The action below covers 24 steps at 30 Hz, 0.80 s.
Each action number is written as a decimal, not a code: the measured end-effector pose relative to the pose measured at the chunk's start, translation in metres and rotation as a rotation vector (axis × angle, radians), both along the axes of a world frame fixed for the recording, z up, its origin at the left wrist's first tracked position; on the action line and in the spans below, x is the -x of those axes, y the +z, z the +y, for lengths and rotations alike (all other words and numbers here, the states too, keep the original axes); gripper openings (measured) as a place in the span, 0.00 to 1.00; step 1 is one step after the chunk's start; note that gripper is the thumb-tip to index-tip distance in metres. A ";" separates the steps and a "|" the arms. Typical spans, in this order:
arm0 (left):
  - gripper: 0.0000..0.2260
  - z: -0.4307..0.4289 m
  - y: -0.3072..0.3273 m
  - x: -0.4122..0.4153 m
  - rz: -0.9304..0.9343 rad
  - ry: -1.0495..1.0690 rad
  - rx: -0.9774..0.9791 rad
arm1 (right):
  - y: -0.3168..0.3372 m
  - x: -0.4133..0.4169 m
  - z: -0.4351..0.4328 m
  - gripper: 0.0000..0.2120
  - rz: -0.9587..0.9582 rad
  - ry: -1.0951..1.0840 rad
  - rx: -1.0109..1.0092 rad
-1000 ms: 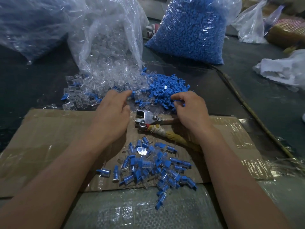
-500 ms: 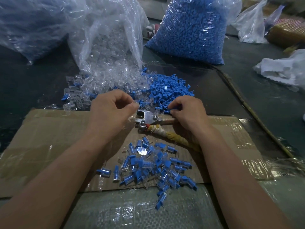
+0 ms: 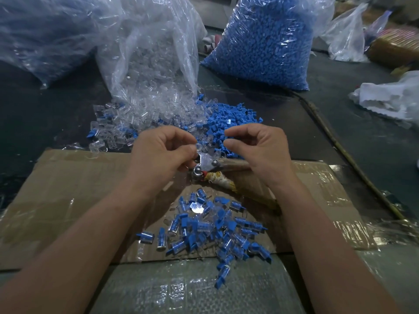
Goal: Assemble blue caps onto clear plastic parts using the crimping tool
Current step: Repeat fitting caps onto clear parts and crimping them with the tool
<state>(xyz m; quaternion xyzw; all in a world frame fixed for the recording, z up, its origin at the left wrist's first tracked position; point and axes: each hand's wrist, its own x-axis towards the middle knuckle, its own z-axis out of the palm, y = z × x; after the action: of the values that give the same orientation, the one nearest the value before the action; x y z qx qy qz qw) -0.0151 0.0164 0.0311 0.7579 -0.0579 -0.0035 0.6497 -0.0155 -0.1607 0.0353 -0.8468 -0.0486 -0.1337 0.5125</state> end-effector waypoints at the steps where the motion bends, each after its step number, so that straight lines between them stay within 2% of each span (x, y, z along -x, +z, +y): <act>1: 0.07 -0.001 0.000 0.000 0.006 -0.001 0.003 | 0.001 0.003 0.004 0.12 -0.023 0.032 -0.012; 7: 0.07 -0.002 -0.001 -0.001 0.031 -0.013 0.022 | 0.004 0.010 0.015 0.07 -0.063 0.107 -0.029; 13: 0.06 -0.002 -0.002 0.001 0.028 -0.004 0.032 | 0.005 0.013 0.019 0.11 -0.064 0.123 0.010; 19: 0.07 -0.004 -0.002 0.004 -0.005 -0.053 0.061 | 0.002 0.013 0.024 0.05 -0.046 0.131 0.030; 24: 0.07 -0.004 -0.004 0.003 -0.046 -0.053 0.040 | 0.002 0.013 0.025 0.09 -0.041 0.154 0.006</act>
<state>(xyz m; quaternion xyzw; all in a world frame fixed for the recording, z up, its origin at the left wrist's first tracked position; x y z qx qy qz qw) -0.0178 0.0125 0.0275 0.7428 -0.0929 -0.0022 0.6630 -0.0285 -0.1356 0.0369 -0.8391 -0.1246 -0.1110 0.5177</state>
